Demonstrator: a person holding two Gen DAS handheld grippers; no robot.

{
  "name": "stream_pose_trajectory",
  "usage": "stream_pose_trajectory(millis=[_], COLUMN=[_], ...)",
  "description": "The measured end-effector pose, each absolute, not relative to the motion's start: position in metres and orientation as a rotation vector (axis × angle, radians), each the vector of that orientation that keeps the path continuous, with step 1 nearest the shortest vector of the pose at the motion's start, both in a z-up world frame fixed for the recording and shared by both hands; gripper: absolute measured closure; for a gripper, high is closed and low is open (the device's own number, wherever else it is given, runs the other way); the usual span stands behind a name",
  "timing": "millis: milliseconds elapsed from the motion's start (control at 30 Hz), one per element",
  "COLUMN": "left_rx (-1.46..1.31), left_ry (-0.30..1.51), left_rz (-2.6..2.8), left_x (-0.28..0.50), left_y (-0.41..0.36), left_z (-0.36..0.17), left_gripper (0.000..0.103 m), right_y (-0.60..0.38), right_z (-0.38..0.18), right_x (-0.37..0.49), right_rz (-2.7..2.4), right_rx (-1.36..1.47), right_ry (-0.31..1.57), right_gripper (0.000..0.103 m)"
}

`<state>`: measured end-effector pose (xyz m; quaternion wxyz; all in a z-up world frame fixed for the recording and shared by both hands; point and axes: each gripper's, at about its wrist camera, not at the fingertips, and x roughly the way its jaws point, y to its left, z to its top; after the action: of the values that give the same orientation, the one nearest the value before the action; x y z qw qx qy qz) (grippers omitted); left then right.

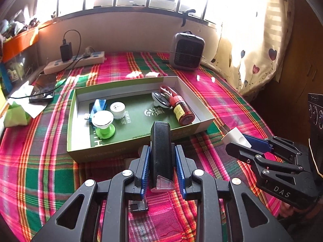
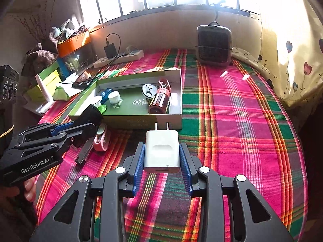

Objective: Organize rigid objects

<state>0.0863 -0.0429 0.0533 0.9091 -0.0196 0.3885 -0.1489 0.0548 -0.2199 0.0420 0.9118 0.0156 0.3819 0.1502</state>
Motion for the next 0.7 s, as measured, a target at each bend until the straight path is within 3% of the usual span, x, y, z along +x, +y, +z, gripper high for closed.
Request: stream_pose_trajectory(millis=[700], left_rx=[-0.122], left_ry=[0.790], left_rz=[-0.229], left_x=[0.134], left_y=[0.010], left_z=[0.061], left_gripper=[0.080], right_y=[-0.180], right_z=[0.050], right_x=[0.111], right_rz=[0.388], right_rx=[0.003], right_ry=[0.799], right_gripper=[0.068])
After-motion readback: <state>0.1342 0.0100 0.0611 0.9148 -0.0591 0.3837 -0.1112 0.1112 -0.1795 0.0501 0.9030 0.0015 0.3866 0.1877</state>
